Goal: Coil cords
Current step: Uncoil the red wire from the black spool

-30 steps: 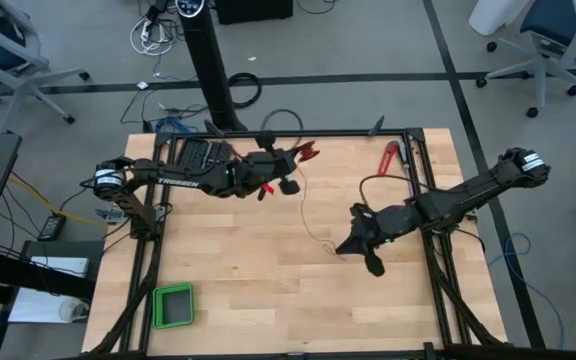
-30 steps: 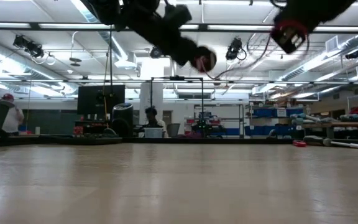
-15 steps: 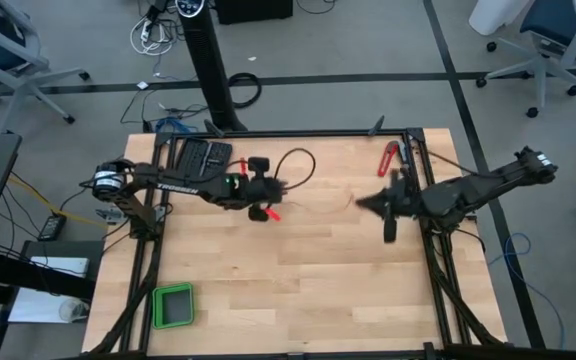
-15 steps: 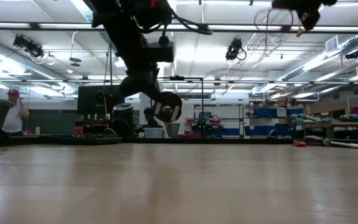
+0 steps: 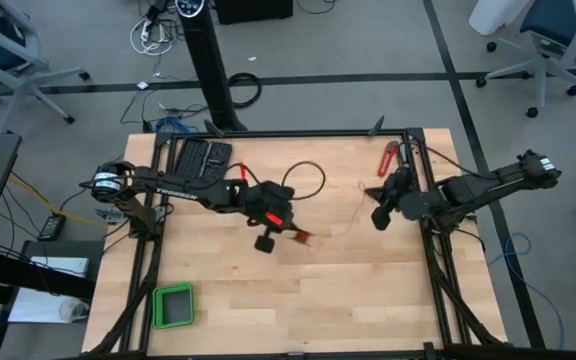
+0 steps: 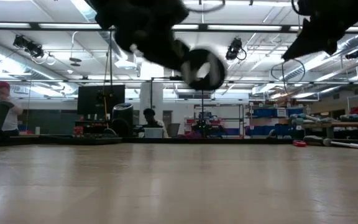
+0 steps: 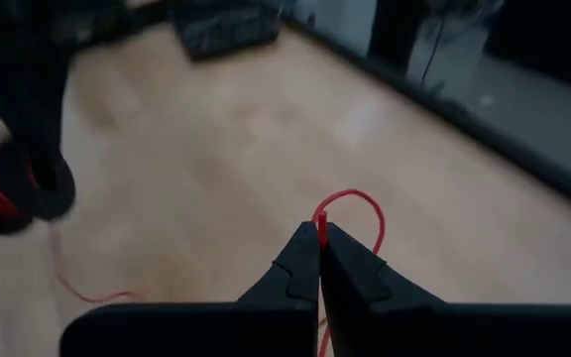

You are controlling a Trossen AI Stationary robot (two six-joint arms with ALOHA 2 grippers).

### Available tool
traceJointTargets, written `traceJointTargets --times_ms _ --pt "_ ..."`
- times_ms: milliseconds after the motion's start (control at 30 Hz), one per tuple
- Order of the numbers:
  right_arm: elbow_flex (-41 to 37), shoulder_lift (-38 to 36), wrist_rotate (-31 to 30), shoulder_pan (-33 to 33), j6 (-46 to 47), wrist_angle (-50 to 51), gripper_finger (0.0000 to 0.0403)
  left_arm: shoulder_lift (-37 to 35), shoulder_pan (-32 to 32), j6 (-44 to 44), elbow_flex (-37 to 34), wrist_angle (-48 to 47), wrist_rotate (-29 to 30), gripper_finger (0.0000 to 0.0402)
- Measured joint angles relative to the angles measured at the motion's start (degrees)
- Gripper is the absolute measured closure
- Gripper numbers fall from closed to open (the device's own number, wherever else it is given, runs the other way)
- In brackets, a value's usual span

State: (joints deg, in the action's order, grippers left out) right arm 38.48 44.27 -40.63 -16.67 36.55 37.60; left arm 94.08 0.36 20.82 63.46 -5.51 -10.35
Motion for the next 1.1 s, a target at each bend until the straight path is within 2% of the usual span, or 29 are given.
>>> traceJointTargets --times_ms 133,200,300,433,600,733,967,1100 --pt "0.00 5.44 4.25 0.03 0.87 -2.04 0.0402 0.00 0.34 -0.06 0.00 16.77 0.27 0.0401" --pt "0.00 8.37 6.48 0.03 0.85 -4.14 0.0402 0.00 0.39 -0.05 0.00 24.76 2.31 0.0401" --pt "0.00 12.43 10.92 0.03 -1.26 -8.87 0.0402 0.00 0.39 0.09 0.00 34.62 8.91 0.0401" --pt "-0.02 16.79 21.68 0.01 -7.48 -17.88 0.0402 0.00 0.52 4.30 0.00 39.59 23.50 0.0401" --pt "-0.02 19.37 40.00 -0.97 -14.88 -30.26 0.0401 0.00 1.51 15.51 0.00 34.04 40.66 0.0401" --pt "-0.02 18.67 48.73 -2.23 -18.10 -36.37 0.0400 0.00 3.15 19.66 0.00 23.61 46.50 0.0401" --pt "-0.02 10.91 50.64 -3.21 -20.93 -38.28 0.0400 0.00 4.52 14.77 0.00 4.07 48.70 0.0401" --pt "-0.02 4.13 44.94 -3.21 -22.51 -38.42 0.0400 0.00 4.04 8.73 0.00 -4.41 48.58 0.0401"
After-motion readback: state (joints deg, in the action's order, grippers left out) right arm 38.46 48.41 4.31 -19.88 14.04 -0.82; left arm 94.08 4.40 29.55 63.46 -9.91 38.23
